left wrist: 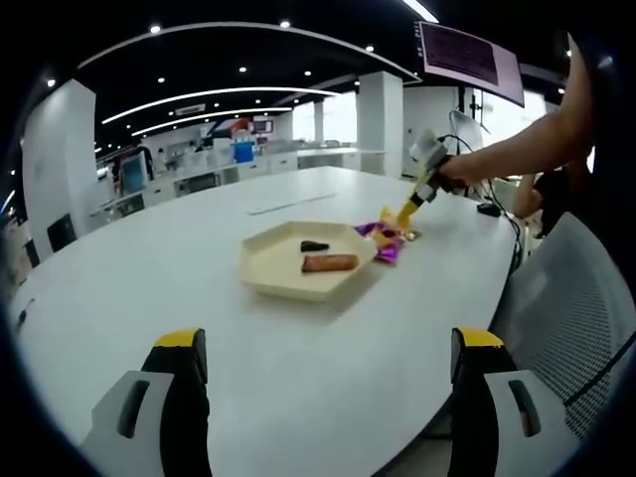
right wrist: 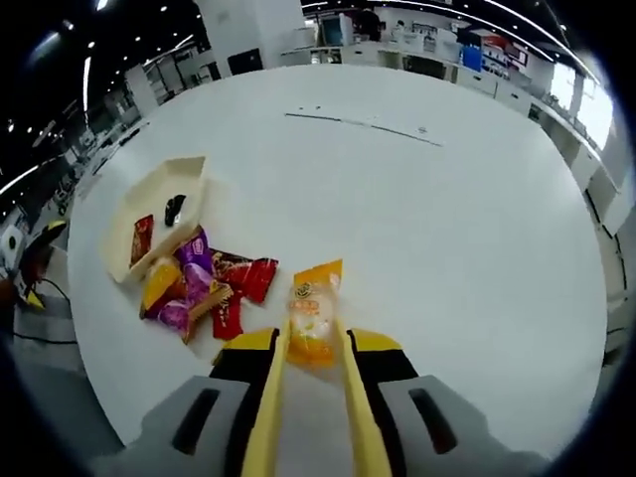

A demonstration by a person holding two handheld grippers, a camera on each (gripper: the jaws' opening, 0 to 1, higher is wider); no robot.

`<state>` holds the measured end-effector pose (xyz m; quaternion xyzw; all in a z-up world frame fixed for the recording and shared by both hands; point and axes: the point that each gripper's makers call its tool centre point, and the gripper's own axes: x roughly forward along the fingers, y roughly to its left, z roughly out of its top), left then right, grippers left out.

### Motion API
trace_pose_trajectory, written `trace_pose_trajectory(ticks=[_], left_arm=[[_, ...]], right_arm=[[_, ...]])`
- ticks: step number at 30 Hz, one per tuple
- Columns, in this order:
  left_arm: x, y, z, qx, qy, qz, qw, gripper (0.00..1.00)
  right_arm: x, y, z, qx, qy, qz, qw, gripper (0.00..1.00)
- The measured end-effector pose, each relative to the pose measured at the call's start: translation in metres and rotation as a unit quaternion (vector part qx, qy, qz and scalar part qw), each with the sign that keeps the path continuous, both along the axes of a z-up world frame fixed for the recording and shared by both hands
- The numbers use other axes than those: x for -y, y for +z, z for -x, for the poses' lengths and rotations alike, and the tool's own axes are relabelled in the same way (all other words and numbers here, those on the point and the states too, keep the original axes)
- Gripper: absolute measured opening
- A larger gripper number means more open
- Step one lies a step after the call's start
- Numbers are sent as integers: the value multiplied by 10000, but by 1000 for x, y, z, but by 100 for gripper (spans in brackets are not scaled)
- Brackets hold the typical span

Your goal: Place the target food into the container with the food tongs after gripping and lifting it, then release it inside without dropping or visibly crushing the food.

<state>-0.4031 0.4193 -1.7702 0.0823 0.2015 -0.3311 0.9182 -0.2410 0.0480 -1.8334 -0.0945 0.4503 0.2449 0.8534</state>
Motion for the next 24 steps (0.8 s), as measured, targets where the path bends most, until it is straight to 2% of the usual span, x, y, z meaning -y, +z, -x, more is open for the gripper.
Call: trace_pose_trajectory(ticks=[3,6,10,13,20,24], left_arm=[[0,0,0,-2,5,9,10000,99],[0,1,0,4,3,7,10000,99],[-1,1,0,13,15,21,10000,99],[-1,2,-1,50,35,19,10000,99],[-1,3,-1,53,37,22,10000,99],[-1,4,-1,62,45,33,10000,99]], right_arm=[[-3,1,0,74,78,153,9998,21],[-3,3,-2,142,92,130,9998,19],[-3,2,0,80,108,126,9998,17],[-1,7,-2,198,107,127,9997,16],[0,18,-5,208,35,30,9998,16],[-1,28,-9,326,95,77,9994,16]])
